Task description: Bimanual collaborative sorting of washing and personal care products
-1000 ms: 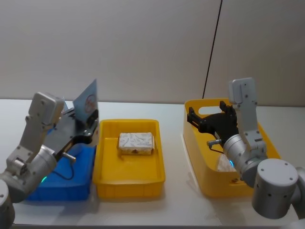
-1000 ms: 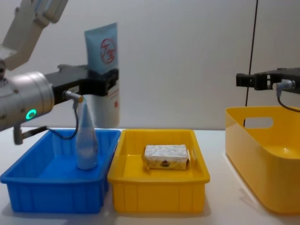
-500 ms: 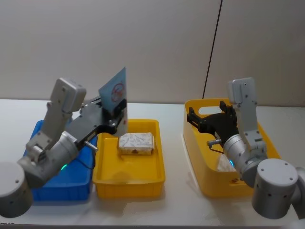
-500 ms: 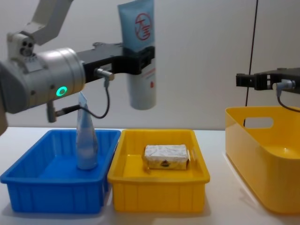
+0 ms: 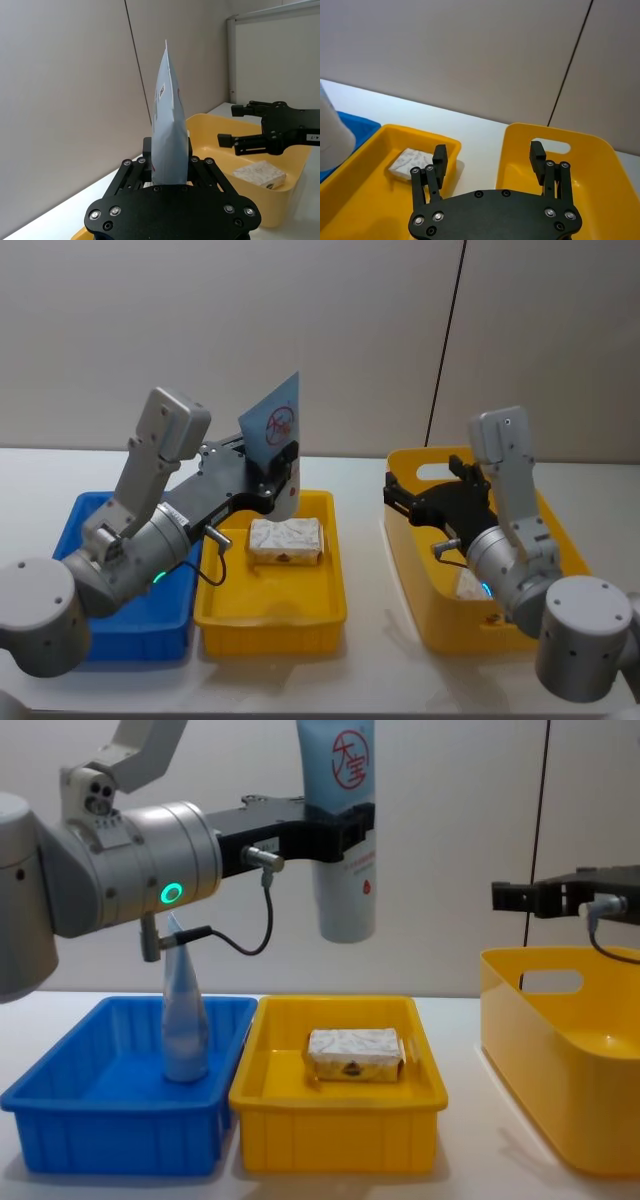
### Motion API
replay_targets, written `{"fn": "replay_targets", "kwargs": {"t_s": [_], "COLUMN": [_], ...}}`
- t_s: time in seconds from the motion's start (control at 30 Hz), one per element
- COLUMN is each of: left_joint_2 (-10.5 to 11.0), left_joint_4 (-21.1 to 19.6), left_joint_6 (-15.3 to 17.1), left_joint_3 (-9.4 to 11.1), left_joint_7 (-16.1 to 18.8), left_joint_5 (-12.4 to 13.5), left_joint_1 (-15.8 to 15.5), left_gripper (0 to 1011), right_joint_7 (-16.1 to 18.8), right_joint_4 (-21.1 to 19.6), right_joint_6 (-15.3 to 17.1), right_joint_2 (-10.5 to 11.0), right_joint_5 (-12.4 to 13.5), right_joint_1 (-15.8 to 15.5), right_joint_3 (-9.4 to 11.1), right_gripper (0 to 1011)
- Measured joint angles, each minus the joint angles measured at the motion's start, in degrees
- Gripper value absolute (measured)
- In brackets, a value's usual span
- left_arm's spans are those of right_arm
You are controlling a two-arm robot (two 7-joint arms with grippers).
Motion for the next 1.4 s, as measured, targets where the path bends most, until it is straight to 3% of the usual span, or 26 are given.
{"fn": "replay_targets", "kwargs": {"t_s": [0.6, 0.93, 1.4], "left_joint_2": [-0.5, -0.6, -0.7], "left_joint_4": [0.4, 0.5, 0.5], "left_joint_6": [0.4, 0.4, 0.5], "left_joint_3": [0.6, 0.7, 0.7], "left_joint_7": [-0.8, -1.0, -1.1], "left_joint_5": [-0.4, -0.4, -0.5], "left_joint_1": [-0.9, -1.0, -1.1], "left_gripper": [276, 276, 276], "right_joint_7": [10.9, 18.1, 22.6], "right_joint_4": [-1.9, -2.2, 1.1], "right_joint_6": [-0.6, -2.3, -4.6], "right_joint_2": [5.1, 8.7, 9.9], "right_joint_5": [2.2, 3.1, 2.6], "right_joint_1": [0.1, 1.6, 5.8], "right_joint_3": [-3.0, -5.9, -9.4], "right_gripper": [1003, 1004, 1004]}}
